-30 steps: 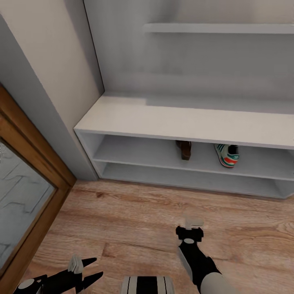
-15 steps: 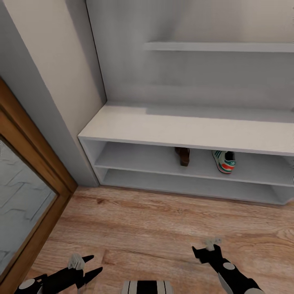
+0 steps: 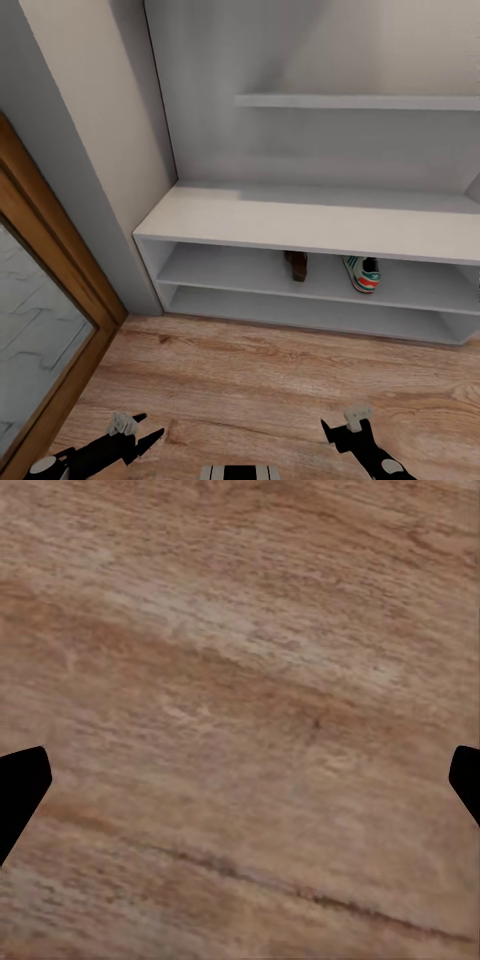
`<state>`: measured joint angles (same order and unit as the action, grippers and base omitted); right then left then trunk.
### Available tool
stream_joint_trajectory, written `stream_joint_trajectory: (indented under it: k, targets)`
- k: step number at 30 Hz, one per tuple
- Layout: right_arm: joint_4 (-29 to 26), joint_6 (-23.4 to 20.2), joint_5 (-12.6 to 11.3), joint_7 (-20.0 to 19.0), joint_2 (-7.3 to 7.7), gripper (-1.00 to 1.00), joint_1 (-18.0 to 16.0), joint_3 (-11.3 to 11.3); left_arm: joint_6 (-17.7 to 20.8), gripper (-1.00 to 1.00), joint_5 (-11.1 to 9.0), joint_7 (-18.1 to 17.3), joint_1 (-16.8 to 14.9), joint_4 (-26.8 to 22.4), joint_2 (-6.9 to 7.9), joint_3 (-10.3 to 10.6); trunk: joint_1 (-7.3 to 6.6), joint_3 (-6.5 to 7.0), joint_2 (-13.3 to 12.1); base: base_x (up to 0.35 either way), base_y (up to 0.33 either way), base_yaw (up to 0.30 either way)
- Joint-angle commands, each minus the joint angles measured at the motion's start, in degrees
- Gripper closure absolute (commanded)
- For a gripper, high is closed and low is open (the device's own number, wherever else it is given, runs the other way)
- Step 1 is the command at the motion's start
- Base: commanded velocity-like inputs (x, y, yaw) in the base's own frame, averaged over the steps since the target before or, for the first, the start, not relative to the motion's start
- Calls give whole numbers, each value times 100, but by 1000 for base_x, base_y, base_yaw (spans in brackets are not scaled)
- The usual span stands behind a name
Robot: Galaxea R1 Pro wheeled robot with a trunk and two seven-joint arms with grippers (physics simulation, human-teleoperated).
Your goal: Pick up the two gym shoes and the two sandals from the corridor floor and place them onto the hallstand (shoe rack) in the corridor, making sure they are on the rack and not on the floor. Arrange them so the two gym shoes are next to each other and the two sandals are next to each other.
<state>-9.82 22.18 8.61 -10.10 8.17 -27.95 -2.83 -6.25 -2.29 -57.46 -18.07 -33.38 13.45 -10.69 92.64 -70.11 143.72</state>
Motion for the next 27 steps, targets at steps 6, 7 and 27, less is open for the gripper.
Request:
stream_joint_trajectory:
  k: [6, 7, 27]
  targets:
    - [61, 27, 45, 2, 0, -100, 13, -40, -82, -100, 0, 332, -4, 25, -6, -8, -16, 137, -7, 0, 0, -17]
    - [91, 29, 41, 1, 0, -100, 22, -41, -90, -100, 0, 340, -4, 25, -4, -10, -19, 166, -8, 0, 0, -117]
    - [332, 40, 36, 8, 0, -100, 157, -495, -114, -100, -24, 951, -3, 34, -18, -18, -71, 761, -35, 0, 0, -182]
